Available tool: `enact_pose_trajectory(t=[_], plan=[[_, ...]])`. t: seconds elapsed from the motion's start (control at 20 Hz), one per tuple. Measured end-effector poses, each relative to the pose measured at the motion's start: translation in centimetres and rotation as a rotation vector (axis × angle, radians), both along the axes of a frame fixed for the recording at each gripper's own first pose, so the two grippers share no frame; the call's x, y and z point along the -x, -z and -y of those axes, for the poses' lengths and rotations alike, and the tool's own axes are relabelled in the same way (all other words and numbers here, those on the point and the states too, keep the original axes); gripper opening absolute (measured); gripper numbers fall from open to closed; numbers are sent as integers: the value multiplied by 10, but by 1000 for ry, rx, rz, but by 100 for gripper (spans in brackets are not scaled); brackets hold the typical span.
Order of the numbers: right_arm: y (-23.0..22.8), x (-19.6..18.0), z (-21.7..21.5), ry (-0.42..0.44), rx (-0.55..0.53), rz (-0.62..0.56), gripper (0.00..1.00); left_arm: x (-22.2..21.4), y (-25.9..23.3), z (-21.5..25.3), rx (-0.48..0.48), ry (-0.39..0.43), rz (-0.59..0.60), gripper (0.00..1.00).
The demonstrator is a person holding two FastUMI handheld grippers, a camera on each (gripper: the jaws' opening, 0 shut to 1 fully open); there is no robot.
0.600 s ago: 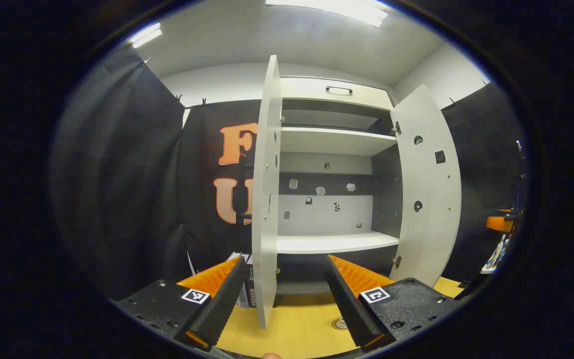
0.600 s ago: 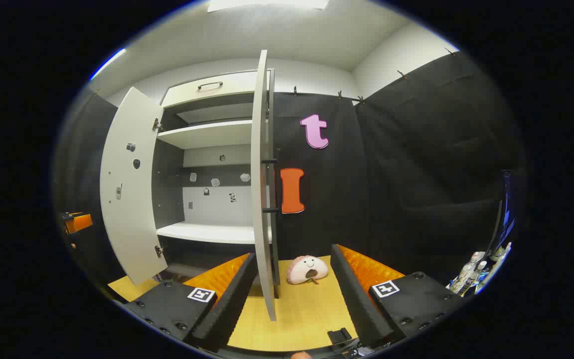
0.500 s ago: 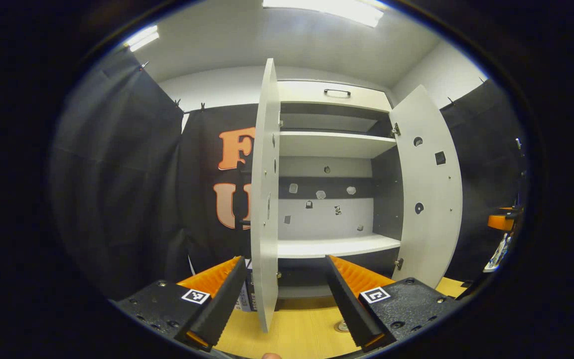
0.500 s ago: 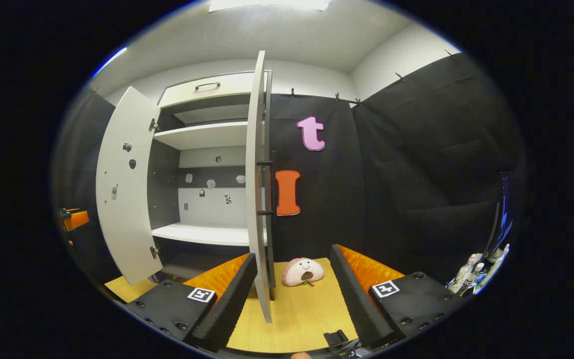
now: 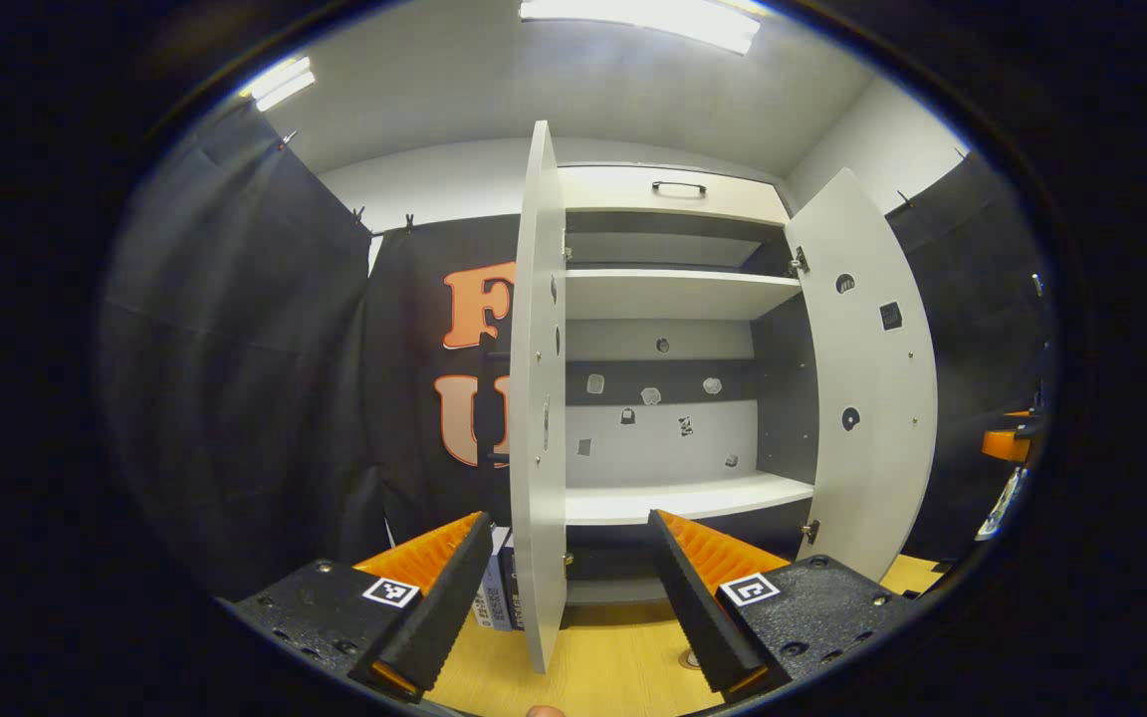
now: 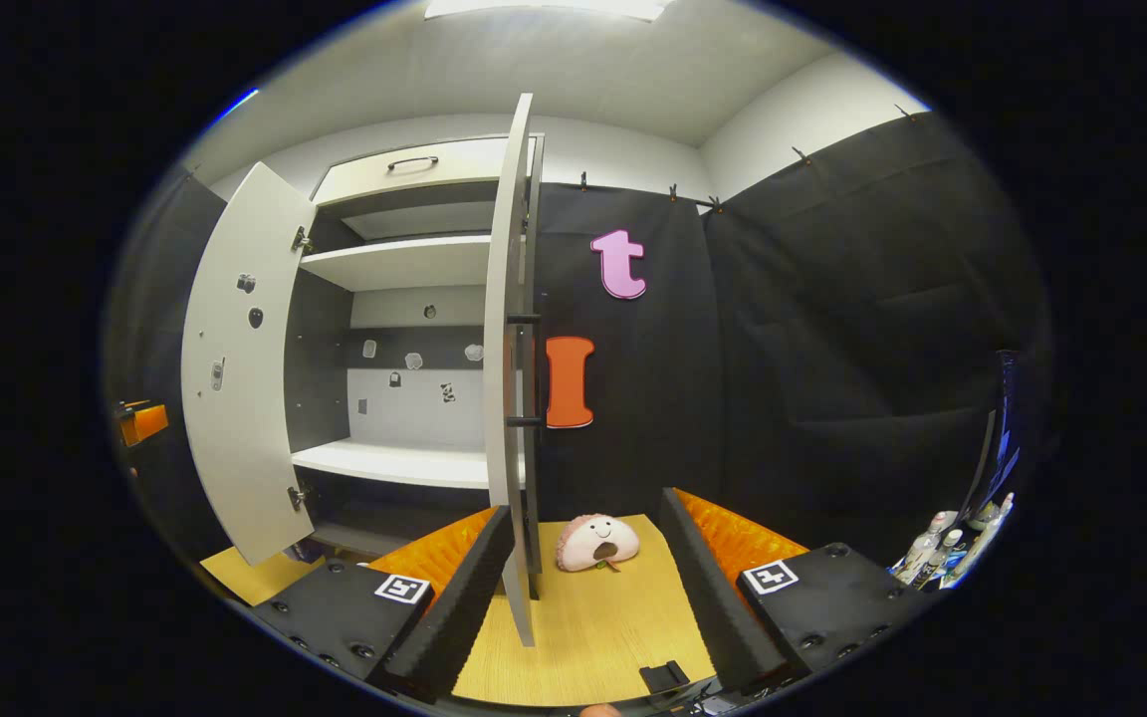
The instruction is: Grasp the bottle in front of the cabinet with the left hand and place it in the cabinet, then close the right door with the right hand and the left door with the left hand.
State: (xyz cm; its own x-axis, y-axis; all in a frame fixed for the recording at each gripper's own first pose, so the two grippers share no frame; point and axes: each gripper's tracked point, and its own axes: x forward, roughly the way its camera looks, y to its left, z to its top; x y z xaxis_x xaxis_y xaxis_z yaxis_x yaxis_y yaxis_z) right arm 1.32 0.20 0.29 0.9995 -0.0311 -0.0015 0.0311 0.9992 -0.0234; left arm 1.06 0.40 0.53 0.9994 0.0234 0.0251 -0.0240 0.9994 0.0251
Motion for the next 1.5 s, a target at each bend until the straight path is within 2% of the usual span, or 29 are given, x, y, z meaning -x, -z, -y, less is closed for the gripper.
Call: enact_pose_trajectory(t=[0.05,0.1,0.15,0.2,0.25,0.35,0.5,0.85,0.9,1.05,1.1,1.15,1.3,1.35,1.45,1.5], plan=[[0,-1,-3,-8,-8,-3,98,0,-1,1,7,2,0,92],[0,-2,-5,-10,-12,-4,98,0,-2,-1,11,2,6,95],[-1,-3,-5,-12,-8,-4,89,0,-5,-3,8,-6,16,92],[0,-3,-5,-9,-1,-6,89,0,-7,-5,0,-12,26,95],[0,-3,-4,-4,3,-9,89,1,-9,-5,-7,-15,33,92],[1,-3,-5,-6,-4,-13,89,1,-9,-2,-1,-9,36,95],[0,-3,-8,-11,-5,-8,89,1,0,3,11,12,18,92],[-2,-1,-17,-23,7,-3,89,-20,32,11,77,31,-46,95],[-2,-2,-16,-20,8,-2,89,-24,36,12,75,33,-50,92],[-4,-2,-15,-13,11,-1,89,-34,49,18,46,34,-53,95],[-4,-2,-14,-11,11,-2,98,-35,55,23,42,43,-58,95],[-4,-3,-14,-9,10,-2,98,-38,61,29,39,53,-64,95],[-4,-5,-13,-5,8,-3,98,-45,81,43,17,70,-75,95],[-4,-5,-12,-4,7,-5,89,-48,88,48,7,73,-78,95],[-5,-5,-12,-1,2,0,89,-56,102,58,-7,82,-83,92],[-7,-5,-12,0,4,4,98,-59,110,63,-10,91,-88,95]])
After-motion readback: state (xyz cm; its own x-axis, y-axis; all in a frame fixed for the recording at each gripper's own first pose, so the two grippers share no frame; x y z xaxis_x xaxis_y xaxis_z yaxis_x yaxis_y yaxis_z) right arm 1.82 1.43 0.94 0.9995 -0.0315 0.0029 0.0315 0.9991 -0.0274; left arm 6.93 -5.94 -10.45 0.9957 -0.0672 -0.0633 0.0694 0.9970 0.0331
